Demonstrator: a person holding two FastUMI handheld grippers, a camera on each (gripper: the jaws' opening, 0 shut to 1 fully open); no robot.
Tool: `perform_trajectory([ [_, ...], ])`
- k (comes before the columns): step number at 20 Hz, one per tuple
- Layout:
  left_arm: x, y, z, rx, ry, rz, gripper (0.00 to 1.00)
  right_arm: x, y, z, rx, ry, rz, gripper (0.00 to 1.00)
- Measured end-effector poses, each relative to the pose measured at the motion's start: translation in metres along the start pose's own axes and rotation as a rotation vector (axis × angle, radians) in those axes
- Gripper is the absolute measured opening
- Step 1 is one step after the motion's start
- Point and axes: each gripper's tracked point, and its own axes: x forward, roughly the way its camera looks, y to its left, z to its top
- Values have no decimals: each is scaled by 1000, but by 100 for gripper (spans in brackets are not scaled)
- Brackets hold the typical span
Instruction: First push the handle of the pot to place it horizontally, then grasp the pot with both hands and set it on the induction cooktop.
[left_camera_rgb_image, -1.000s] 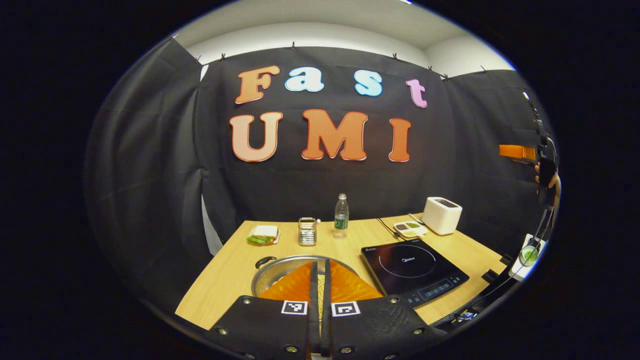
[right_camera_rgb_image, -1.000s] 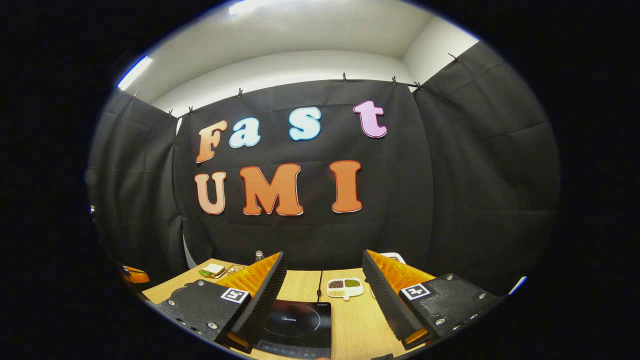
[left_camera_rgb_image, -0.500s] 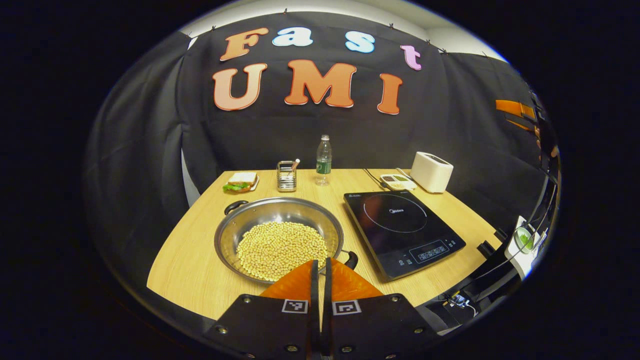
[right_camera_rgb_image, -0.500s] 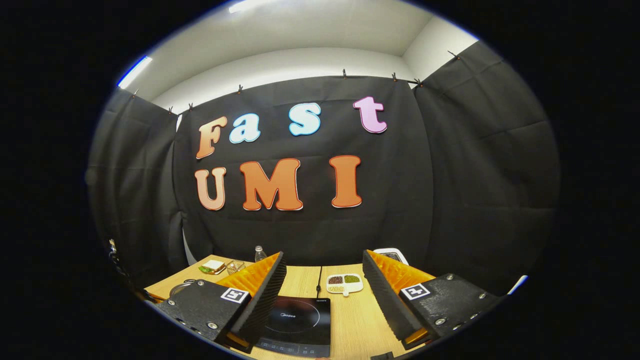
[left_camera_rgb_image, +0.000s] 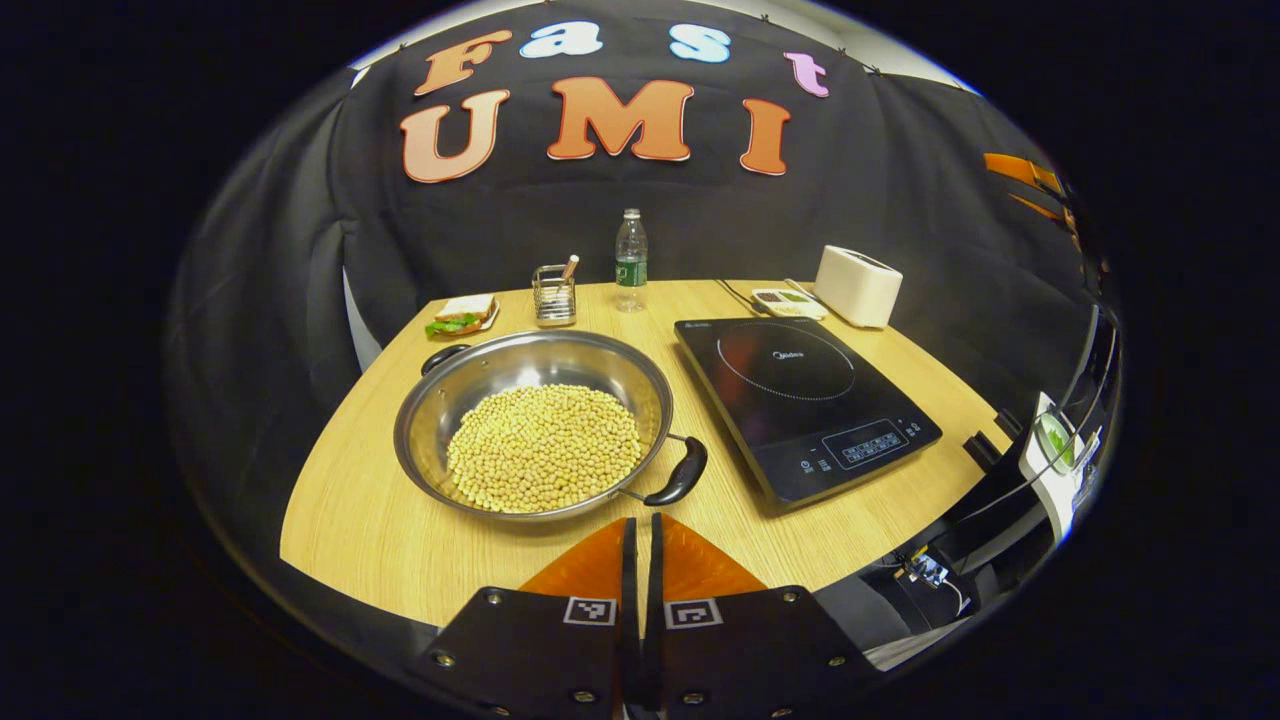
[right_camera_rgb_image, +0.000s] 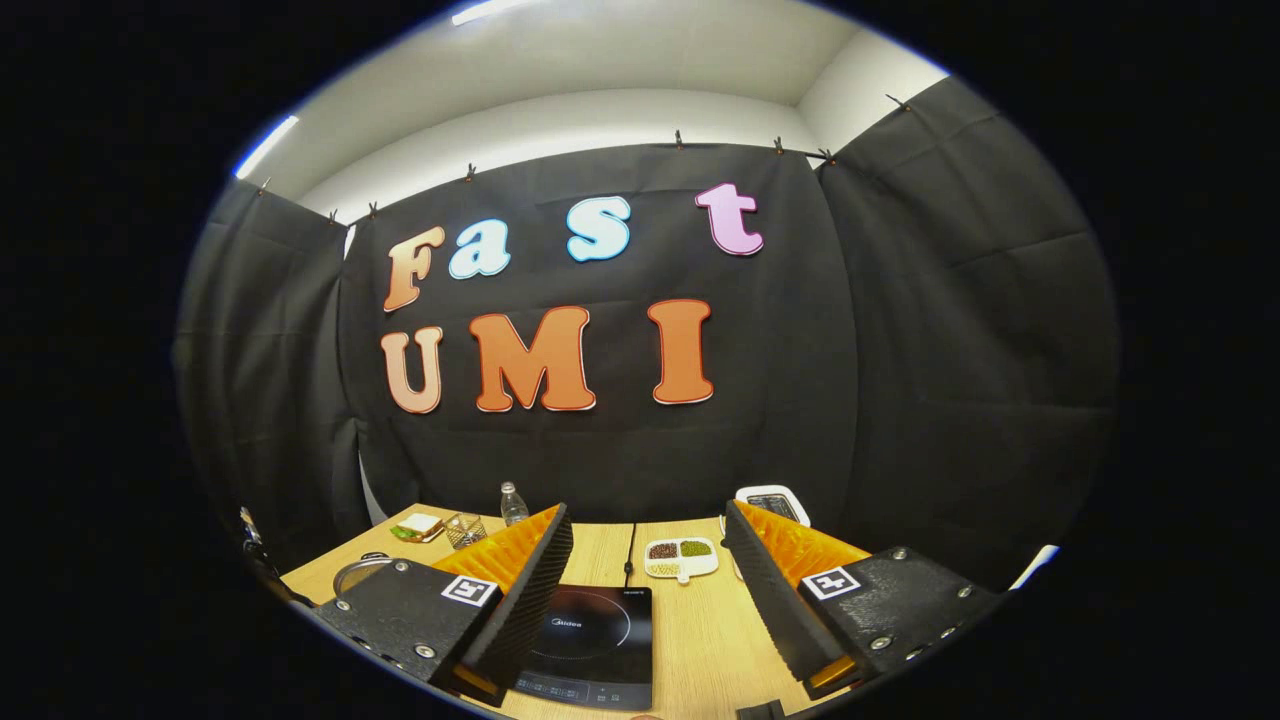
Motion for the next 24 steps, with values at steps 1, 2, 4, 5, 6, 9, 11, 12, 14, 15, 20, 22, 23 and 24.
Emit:
perform_trajectory([
  [1, 4, 0, -5, 1, 16, -1, 3, 1, -1, -2, 1, 4, -1, 95],
  [2, 9, 0, -8, 1, 30, 0, 3, 0, -1, -3, 2, 8, 0, 95],
  [4, 17, -1, -13, -5, 51, -1, 2, 0, -3, -6, 1, 13, 0, 95],
  [5, 21, 0, -15, -7, 60, -2, 3, -1, -4, -7, -1, 16, -1, 95],
  [6, 26, 1, -17, -8, 68, -2, 3, 0, -5, -9, -4, 18, -4, 95],
  [9, 39, 1, -21, -2, 97, -1, 3, 0, -5, -11, -7, 21, -5, 95],
  [11, 47, 0, -25, 7, 114, 1, 2, -2, -4, -11, -12, 20, -2, 95],
  [12, 49, 0, -25, 10, 121, 4, 3, -2, -5, -11, -16, 19, -2, 95],
  [14, 52, -2, -22, 16, 120, 8, 3, -3, -5, -12, -20, 19, -1, 95],
  [15, 54, -3, -21, 22, 120, 8, 3, -2, -6, -12, -19, 19, -1, 95],
  [20, 64, -2, -14, 57, 115, 25, 2, 1, -14, -16, -11, 23, -14, 95],
  [22, 63, -2, -14, 73, 119, 30, 2, 2, -18, -17, -2, 26, -21, 95],
  [23, 64, -3, -15, 81, 123, 34, 2, 3, -20, -16, 3, 25, -23, 95],
  [24, 63, -2, -14, 83, 124, 37, 2, 3, -22, -17, 8, 26, -25, 95],
])
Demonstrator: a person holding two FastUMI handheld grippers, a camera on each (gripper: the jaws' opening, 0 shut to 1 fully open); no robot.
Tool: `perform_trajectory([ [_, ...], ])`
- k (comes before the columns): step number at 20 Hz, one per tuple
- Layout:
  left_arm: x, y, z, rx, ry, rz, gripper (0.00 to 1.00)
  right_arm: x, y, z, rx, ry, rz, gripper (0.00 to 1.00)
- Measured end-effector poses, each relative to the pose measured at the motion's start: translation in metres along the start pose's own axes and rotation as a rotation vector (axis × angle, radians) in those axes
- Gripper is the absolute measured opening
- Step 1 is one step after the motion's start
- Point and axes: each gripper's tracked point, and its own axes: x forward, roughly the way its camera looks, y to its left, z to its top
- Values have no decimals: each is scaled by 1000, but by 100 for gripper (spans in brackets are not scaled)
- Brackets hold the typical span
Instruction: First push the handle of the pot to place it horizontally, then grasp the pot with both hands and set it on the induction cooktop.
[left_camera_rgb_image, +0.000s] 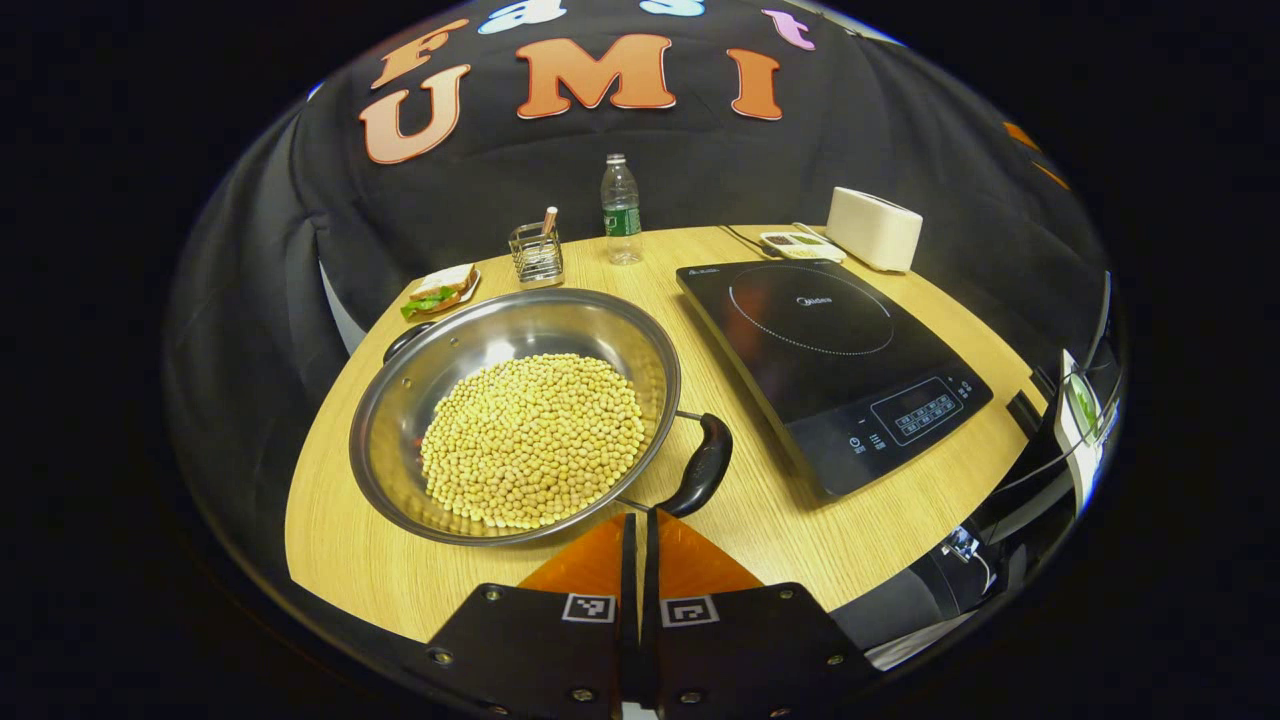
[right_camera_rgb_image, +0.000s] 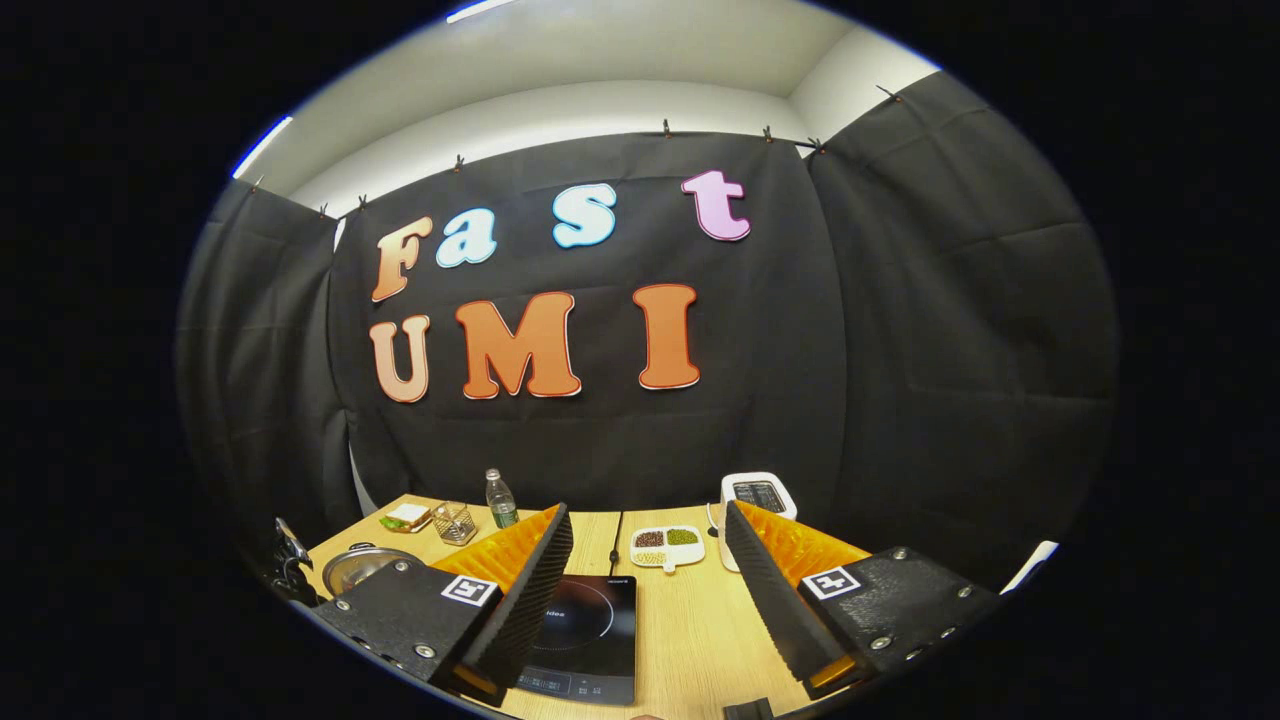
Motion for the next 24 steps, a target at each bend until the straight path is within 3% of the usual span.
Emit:
perform_trajectory([
  [21, 26, -11, 16, -43, -4, 1, 2, -5, 2, -3, -8, -1, 16, 95],
  [22, 28, -12, 19, -38, -3, 2, 2, -4, -1, -4, -9, -3, 11, 100],
  [24, 32, -13, 22, -31, 1, 4, 2, -4, -4, -7, -2, 2, 6, 95],
])
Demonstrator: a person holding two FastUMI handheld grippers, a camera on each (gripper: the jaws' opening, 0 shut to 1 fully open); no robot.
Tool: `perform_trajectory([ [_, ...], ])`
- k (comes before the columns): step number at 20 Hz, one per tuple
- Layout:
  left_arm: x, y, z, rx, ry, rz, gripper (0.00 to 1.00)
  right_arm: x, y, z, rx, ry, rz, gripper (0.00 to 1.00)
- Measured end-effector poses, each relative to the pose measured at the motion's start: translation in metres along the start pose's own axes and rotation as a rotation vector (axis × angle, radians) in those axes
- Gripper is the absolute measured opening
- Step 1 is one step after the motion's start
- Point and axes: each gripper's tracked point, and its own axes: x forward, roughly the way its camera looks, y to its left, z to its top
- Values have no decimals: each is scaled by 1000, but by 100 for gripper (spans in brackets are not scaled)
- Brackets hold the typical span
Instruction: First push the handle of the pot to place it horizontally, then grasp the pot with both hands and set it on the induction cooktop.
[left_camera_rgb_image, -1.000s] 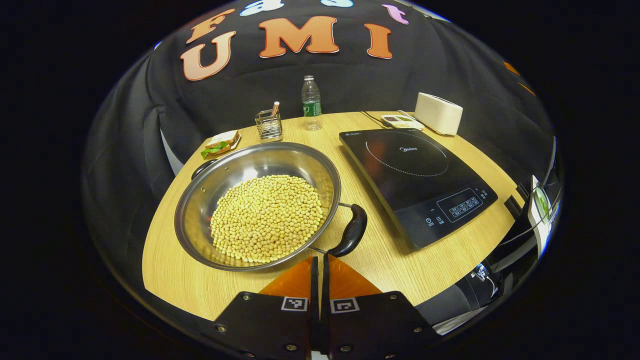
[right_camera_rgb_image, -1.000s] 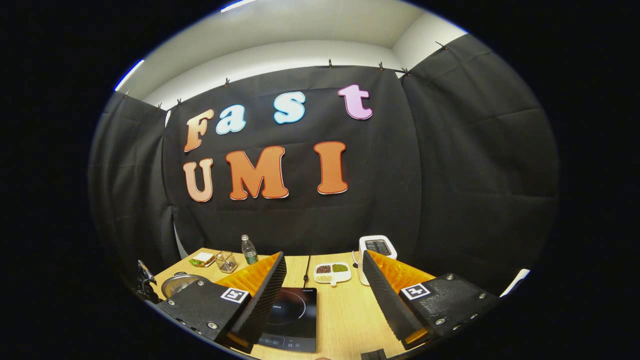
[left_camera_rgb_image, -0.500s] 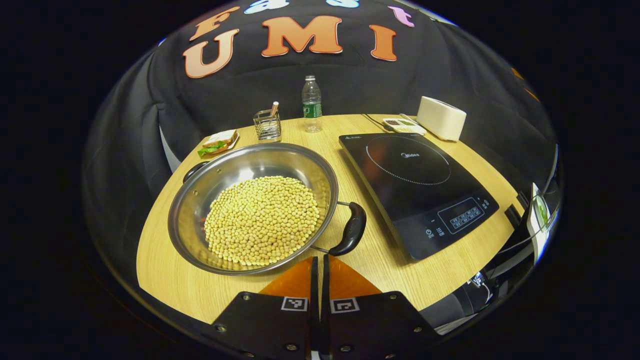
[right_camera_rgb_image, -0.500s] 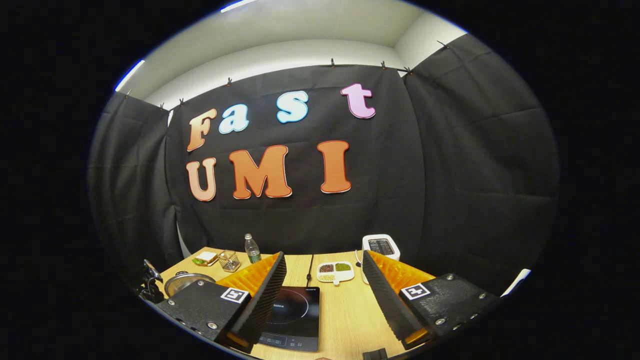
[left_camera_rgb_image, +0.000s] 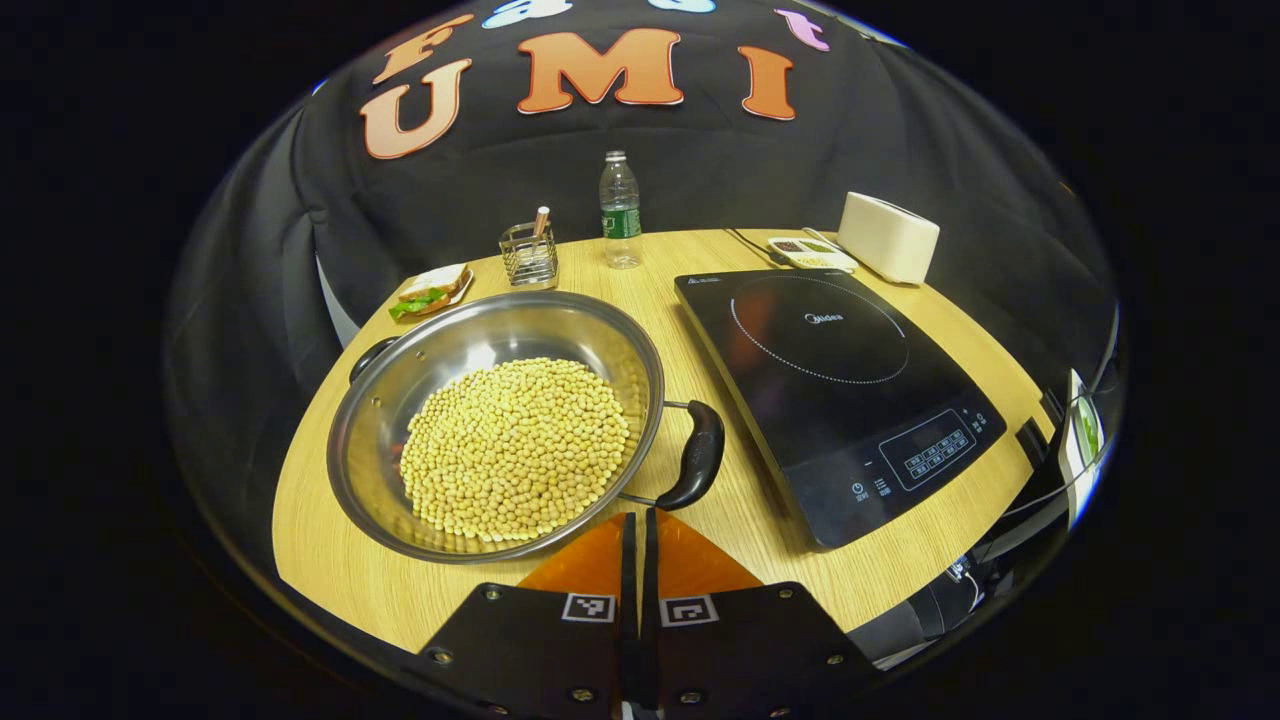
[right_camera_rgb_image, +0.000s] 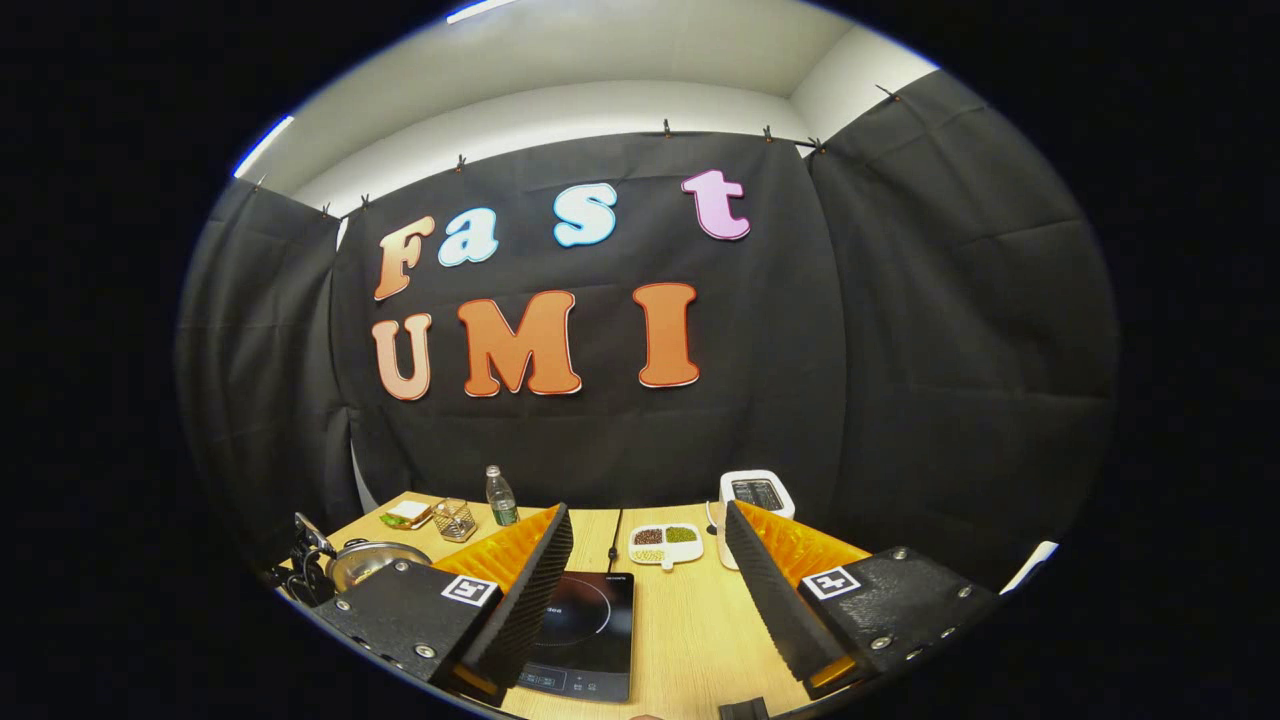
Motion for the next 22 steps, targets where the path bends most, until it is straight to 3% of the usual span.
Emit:
perform_trajectory([
  [13, 25, -7, 20, 22, 8, 16, 1, -1, -56, -10, 38, 2, -94, 95],
  [14, 27, -7, 22, 27, 7, 19, 2, -1, -57, -10, 40, -2, -96, 100],
  [15, 28, -8, 22, 32, 6, 22, 2, -1, -59, -10, 42, -4, -97, 95],
  [22, 41, -11, 33, 34, -5, 25, 1, 0, -65, -10, 23, -8, -109, 95],
])
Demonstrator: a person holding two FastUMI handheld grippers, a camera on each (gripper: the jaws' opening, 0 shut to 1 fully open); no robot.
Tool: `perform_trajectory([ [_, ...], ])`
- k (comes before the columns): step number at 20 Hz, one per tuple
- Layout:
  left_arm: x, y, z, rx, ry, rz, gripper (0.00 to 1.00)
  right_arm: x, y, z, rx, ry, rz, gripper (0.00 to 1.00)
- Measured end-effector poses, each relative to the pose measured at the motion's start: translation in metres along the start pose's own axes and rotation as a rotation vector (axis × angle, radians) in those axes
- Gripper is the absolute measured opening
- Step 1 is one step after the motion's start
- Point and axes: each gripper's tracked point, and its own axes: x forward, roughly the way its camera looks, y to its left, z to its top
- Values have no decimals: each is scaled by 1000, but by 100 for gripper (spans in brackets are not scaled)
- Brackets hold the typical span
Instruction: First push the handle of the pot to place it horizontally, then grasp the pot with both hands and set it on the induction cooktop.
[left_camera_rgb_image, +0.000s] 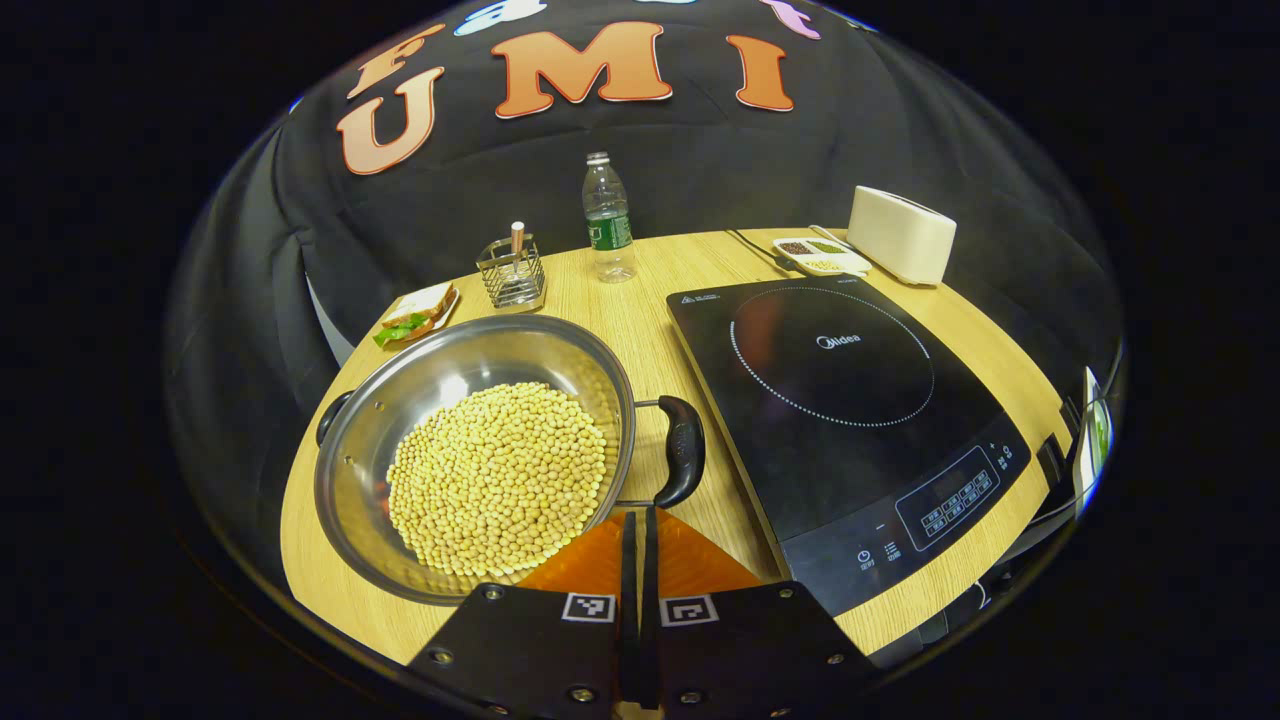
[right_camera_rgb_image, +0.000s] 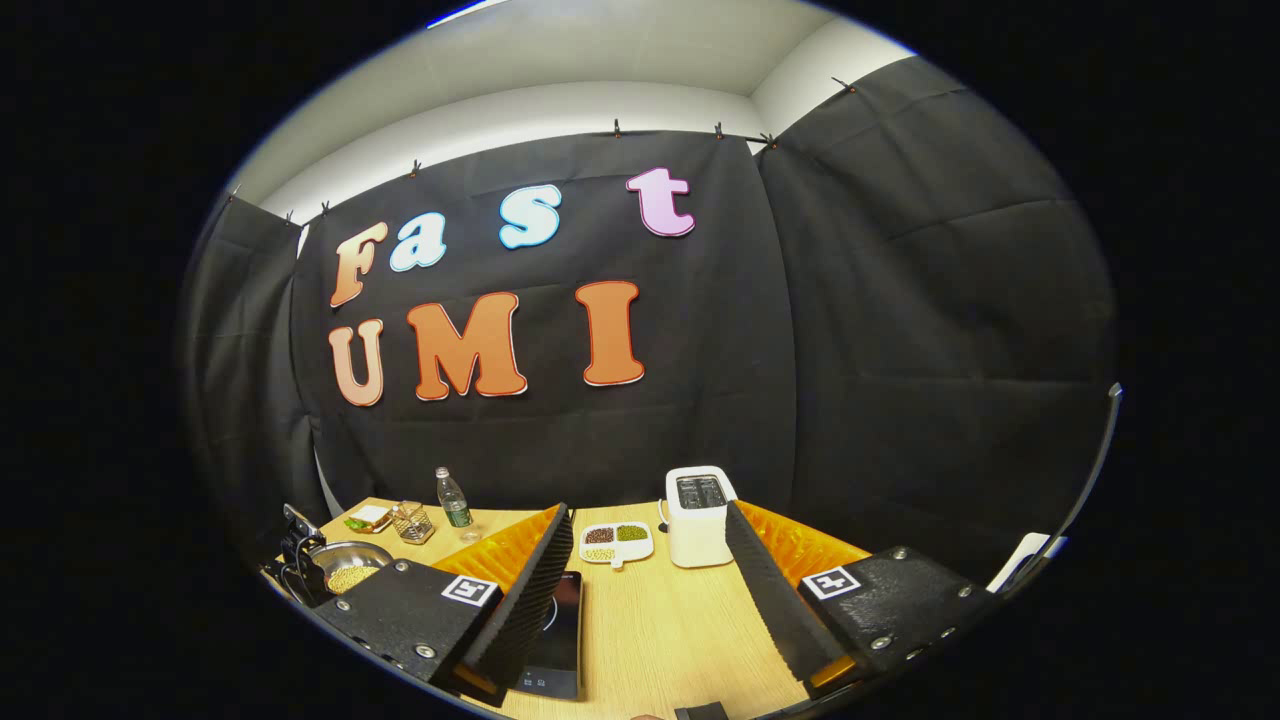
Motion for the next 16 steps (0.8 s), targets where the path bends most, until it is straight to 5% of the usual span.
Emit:
perform_trajectory([
  [16, 39, -12, 9, -51, 46, -38, 2, 17, -9, -9, -13, 29, -21, 95],
])
